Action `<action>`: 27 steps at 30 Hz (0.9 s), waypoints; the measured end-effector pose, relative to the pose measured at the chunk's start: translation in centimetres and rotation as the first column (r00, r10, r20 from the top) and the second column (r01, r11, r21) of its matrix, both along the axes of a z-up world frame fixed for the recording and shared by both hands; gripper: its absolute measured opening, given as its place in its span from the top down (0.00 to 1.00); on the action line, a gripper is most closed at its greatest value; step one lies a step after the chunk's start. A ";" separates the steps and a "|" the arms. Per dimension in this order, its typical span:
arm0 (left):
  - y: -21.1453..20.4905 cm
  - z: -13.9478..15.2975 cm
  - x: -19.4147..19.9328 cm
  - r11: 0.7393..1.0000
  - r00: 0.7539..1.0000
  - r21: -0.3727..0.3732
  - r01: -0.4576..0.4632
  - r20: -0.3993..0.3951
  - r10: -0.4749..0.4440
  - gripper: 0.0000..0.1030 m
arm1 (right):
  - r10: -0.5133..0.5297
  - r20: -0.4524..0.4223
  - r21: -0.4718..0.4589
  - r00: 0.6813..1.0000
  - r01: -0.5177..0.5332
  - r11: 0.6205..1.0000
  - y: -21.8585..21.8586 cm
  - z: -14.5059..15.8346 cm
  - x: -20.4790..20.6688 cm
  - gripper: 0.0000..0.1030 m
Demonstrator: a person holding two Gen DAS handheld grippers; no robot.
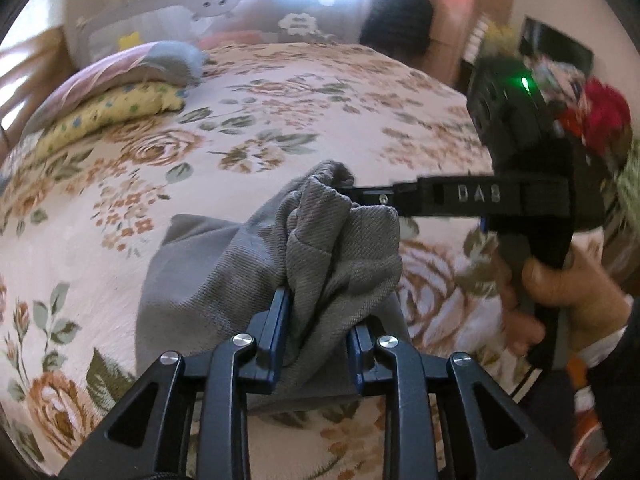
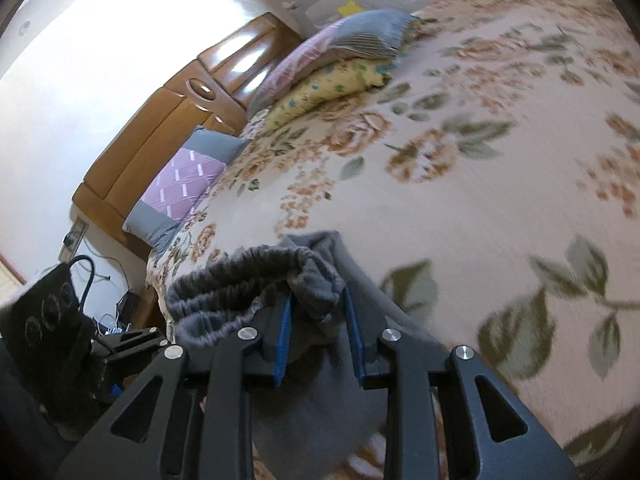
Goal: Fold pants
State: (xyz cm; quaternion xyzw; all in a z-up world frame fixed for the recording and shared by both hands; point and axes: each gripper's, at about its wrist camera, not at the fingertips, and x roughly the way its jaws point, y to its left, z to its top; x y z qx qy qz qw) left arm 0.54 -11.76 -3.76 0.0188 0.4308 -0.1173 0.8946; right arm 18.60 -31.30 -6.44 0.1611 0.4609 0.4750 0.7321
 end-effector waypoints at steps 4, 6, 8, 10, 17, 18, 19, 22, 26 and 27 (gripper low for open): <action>-1.3 -0.9 -0.4 0.998 0.998 0.037 0.055 0.010 -0.055 0.54 | -0.035 -0.021 -0.009 0.999 0.035 0.999 -1.4 -0.8 -0.1 0.73; -1.8 -0.8 -0.9 0.995 0.995 0.025 0.098 0.015 -0.098 0.36 | -0.045 -0.029 -0.010 0.999 0.045 0.999 -1.8 -0.9 -0.2 0.73; -2.1 -0.6 -1.5 0.992 0.992 0.022 0.124 0.020 -0.124 0.36 | -0.052 -0.028 -0.016 0.998 0.052 0.999 -2.1 -0.8 -0.4 0.73; -1.9 -0.4 -1.8 0.990 0.990 0.004 0.140 0.014 -0.140 0.36 | -0.069 -0.019 -0.028 0.997 0.068 0.997 -2.3 -0.4 -0.7 0.73; 1.3 0.9 -2.5 0.988 0.994 -0.111 0.108 -0.011 -0.110 0.36 | -0.106 0.021 -0.019 0.994 0.107 0.994 -3.1 2.0 -1.8 0.73; 1.9 1.0 -2.5 0.988 0.995 -0.121 0.098 -0.011 -0.100 0.36 | -0.109 0.026 -0.019 0.994 0.110 0.994 -3.1 2.3 -1.9 0.73; 2.6 1.2 -2.6 0.988 0.996 -0.131 0.084 -0.011 -0.087 0.36 | -0.110 0.032 -0.017 0.993 0.111 0.994 -3.0 2.7 -2.1 0.73; 4.7 1.7 -2.5 0.984 0.999 -0.171 0.040 -0.017 -0.043 0.36 | -0.103 0.057 -0.026 0.993 0.105 0.994 -2.4 3.8 -2.7 0.73; 7.7 2.2 -1.8 0.974 0.999 -0.225 -0.032 -0.034 0.025 0.36 | -0.085 0.085 -0.038 0.993 0.088 0.995 -1.0 5.3 -3.2 0.73; 8.5 2.2 -1.5 0.970 0.998 -0.236 -0.053 -0.043 0.044 0.36 | -0.082 0.091 -0.037 0.992 0.086 0.996 -0.7 5.6 -3.2 0.73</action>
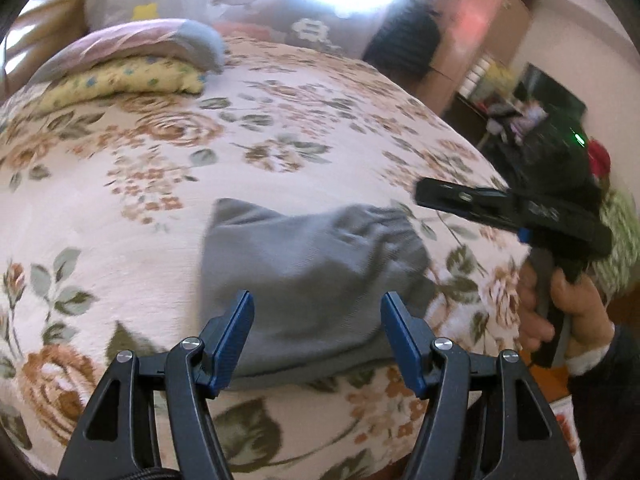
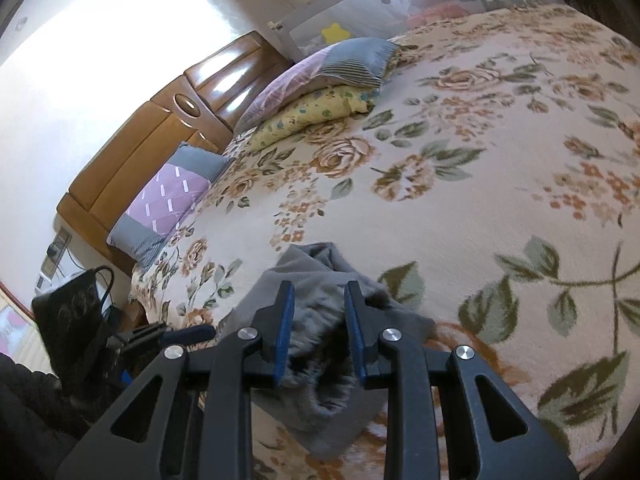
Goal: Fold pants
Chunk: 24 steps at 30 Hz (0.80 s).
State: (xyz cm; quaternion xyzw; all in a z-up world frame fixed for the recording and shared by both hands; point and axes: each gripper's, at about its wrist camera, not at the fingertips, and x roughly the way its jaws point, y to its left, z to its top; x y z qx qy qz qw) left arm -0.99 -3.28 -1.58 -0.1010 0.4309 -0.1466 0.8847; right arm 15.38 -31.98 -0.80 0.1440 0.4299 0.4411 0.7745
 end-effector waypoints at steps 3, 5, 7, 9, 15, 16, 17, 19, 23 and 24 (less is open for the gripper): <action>2.1 -0.3 0.9 0.998 0.998 -0.030 -0.058 -0.035 0.057 0.36 | 0.001 0.011 -0.005 1.000 -0.001 1.000 1.1 1.0 -0.1 0.73; 3.3 -0.7 1.6 0.995 0.994 -0.043 -0.094 -0.062 0.092 0.36 | 0.006 0.014 -0.012 1.000 -0.006 1.000 2.1 1.4 -0.2 0.73; 4.1 -1.1 2.2 0.992 0.990 -0.047 -0.114 -0.086 0.109 0.35 | 0.009 0.017 -0.020 1.000 -0.009 1.000 2.9 1.5 -0.6 0.73; 4.9 -1.5 2.8 0.990 0.986 -0.045 -0.133 -0.107 0.127 0.35 | 0.013 0.017 -0.034 1.000 -0.012 0.999 3.8 1.4 -0.9 0.73; 6.2 -2.9 4.4 0.986 0.973 -0.053 -0.159 -0.176 0.147 0.35 | 0.028 0.012 -0.153 1.000 -0.026 0.988 5.7 -0.5 -2.0 0.73; 6.1 -3.3 4.6 0.987 0.971 -0.052 -0.155 -0.190 0.143 0.35 | 0.025 0.012 -0.182 1.000 -0.023 0.983 5.8 -0.9 -2.1 0.73; 6.1 -3.7 4.9 0.987 0.968 -0.048 -0.154 -0.206 0.141 0.35 | 0.022 0.014 -0.198 1.000 -0.019 0.980 5.7 -1.2 -2.3 0.73; 6.0 -4.3 5.1 0.987 0.965 -0.061 -0.149 -0.229 0.131 0.35 | 0.018 0.019 -0.216 1.000 -0.014 0.976 5.2 -1.7 -2.8 0.73; 5.5 -5.6 5.0 0.988 0.958 -0.078 -0.132 -0.267 0.107 0.35 | 0.000 -0.002 -0.216 1.000 -0.001 0.976 4.2 -2.5 -3.5 0.73; 5.4 -5.8 4.9 0.989 0.957 -0.080 -0.128 -0.273 0.101 0.35 | -0.007 -0.009 -0.212 1.000 0.005 0.977 3.9 -2.8 -3.6 0.73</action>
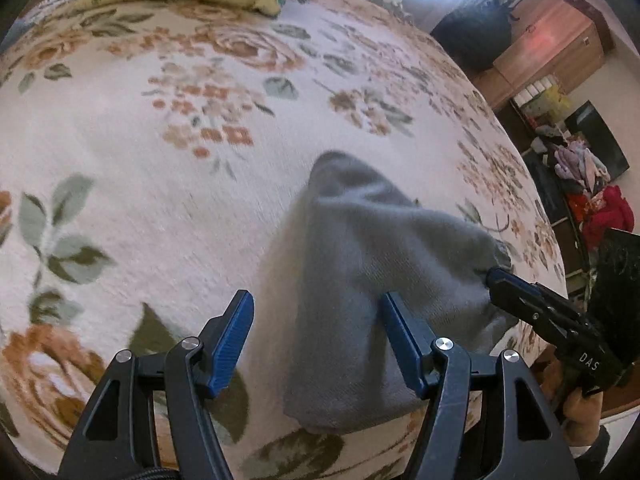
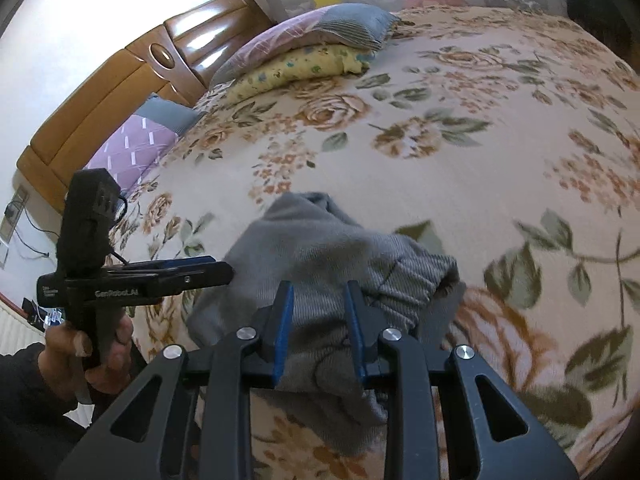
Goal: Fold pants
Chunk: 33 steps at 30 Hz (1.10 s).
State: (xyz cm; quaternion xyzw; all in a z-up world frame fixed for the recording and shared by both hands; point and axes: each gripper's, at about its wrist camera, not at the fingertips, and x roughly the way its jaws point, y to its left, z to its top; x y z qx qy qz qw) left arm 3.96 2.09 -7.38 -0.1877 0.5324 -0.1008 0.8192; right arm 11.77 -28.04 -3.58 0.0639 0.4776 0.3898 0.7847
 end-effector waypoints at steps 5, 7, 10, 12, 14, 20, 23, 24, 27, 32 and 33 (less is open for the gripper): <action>-0.5 -1.1 -0.3 0.999 0.999 -0.029 0.018 -0.028 -0.019 0.34 | -0.048 -0.042 0.040 0.998 0.050 0.998 -1.3 -1.9 -0.6 0.73; -0.6 -1.5 -0.4 0.999 0.999 -0.033 0.022 -0.038 -0.023 0.34 | -0.069 -0.056 0.059 0.996 0.072 0.996 -1.7 -2.6 -0.8 0.74; -0.4 -1.4 -0.2 0.999 0.999 -0.038 0.022 -0.040 -0.023 0.33 | -0.108 -0.085 0.127 0.990 0.118 0.985 -2.5 -3.1 -1.1 0.74; -0.4 -1.3 0.1 0.999 0.999 -0.036 0.025 -0.039 -0.026 0.32 | -0.130 -0.090 0.153 0.987 0.143 0.978 -2.9 -2.8 -1.2 0.73; -0.4 -1.3 0.5 0.999 0.999 -0.032 0.027 -0.038 -0.028 0.32 | -0.151 -0.075 0.158 0.986 0.161 0.974 -3.1 -2.3 -1.4 0.73; -0.6 -1.4 1.0 0.999 0.999 -0.030 0.034 -0.038 -0.035 0.32 | -0.225 -0.037 0.132 0.974 0.228 0.965 -4.3 -1.7 -2.2 0.51; -0.5 -1.4 1.1 0.999 0.999 -0.035 0.033 -0.041 -0.035 0.32 | -0.255 -0.023 0.062 0.967 0.256 0.965 -4.6 -2.1 -2.3 0.41; -0.5 -1.4 1.1 0.999 0.999 -0.037 0.034 -0.041 -0.036 0.31 | -0.260 -0.036 0.078 0.965 0.262 0.962 -4.9 -2.3 -2.3 0.41; -0.4 -1.4 1.1 0.998 0.998 -0.040 0.039 -0.039 -0.040 0.31 | -0.275 -0.081 0.102 0.958 0.282 0.954 -5.8 -3.0 -2.2 0.41; -0.5 -1.4 1.4 0.997 0.998 -0.051 0.055 -0.037 -0.057 0.31 | -0.276 -0.120 0.132 0.954 0.290 0.948 -6.0 -3.7 -2.0 0.41; -0.6 -1.4 1.5 0.997 0.997 -0.054 0.060 -0.038 -0.062 0.31 | -0.271 -0.129 0.138 0.954 0.288 0.948 -5.8 -3.9 -1.9 0.41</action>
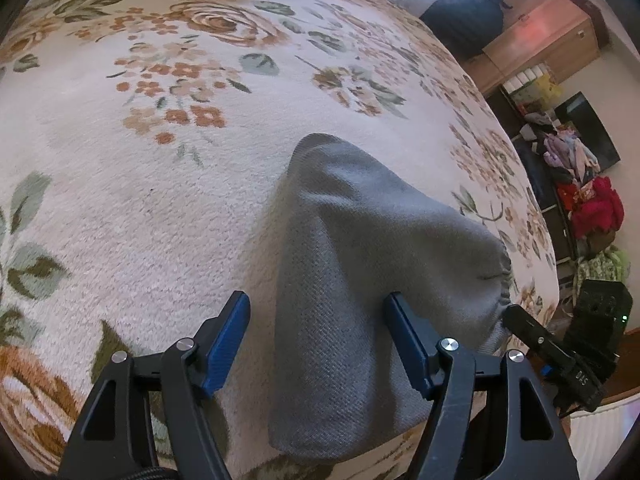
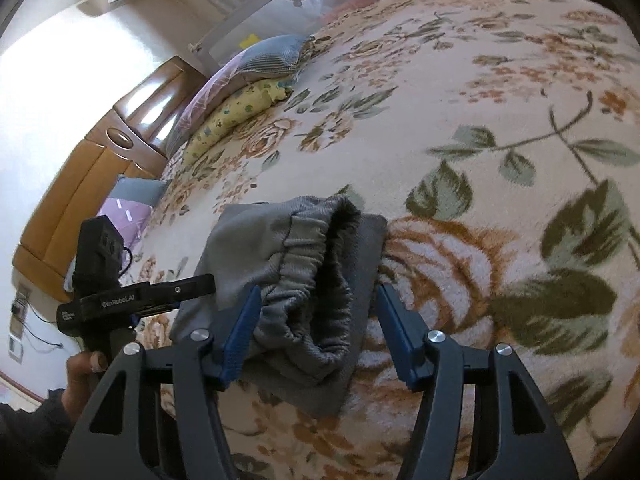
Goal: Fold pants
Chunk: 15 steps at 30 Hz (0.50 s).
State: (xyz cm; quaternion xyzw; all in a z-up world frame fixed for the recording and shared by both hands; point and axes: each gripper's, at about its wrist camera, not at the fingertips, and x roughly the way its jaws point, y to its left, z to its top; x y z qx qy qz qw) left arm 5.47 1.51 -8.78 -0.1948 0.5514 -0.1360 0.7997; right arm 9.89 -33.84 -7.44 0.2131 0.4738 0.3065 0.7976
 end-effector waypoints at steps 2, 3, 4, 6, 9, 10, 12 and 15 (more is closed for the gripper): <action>0.0 -0.2 0.1 1.000 1.000 -0.009 0.009 -0.007 -0.009 0.31 | 0.006 -0.013 0.009 1.000 -0.006 1.000 0.3 -0.3 0.1 0.41; -0.1 -0.3 0.1 1.000 1.000 -0.012 0.013 -0.011 -0.013 0.30 | 0.010 -0.023 0.014 1.000 -0.009 1.000 0.5 -0.7 0.2 0.40; -0.1 -0.4 0.2 1.000 1.000 -0.013 0.015 -0.014 -0.015 0.29 | 0.011 -0.029 0.017 1.000 -0.010 1.000 0.7 -0.9 0.2 0.39; 0.0 -0.7 0.1 1.000 1.000 -0.019 0.015 -0.021 -0.015 0.28 | 0.010 -0.055 0.027 0.998 -0.009 1.000 0.9 -1.6 0.3 0.36; 0.0 -1.0 0.0 0.999 1.000 -0.034 0.012 -0.028 -0.013 0.27 | 0.004 -0.101 0.064 0.995 0.002 0.998 0.9 -2.9 0.4 0.31; 0.0 -1.1 0.0 0.999 1.000 -0.034 0.012 -0.027 -0.013 0.26 | -0.003 -0.104 0.077 0.995 0.011 0.997 0.8 -3.1 0.3 0.31; -0.2 -1.2 0.0 0.999 1.000 -0.035 0.015 -0.025 -0.016 0.26 | -0.007 -0.104 0.087 0.995 0.016 0.996 0.7 -3.2 0.3 0.31; -0.4 -1.2 -0.2 0.998 0.999 -0.050 0.032 -0.017 -0.033 0.27 | -0.001 -0.106 0.083 0.994 0.009 0.996 1.0 -3.2 0.3 0.31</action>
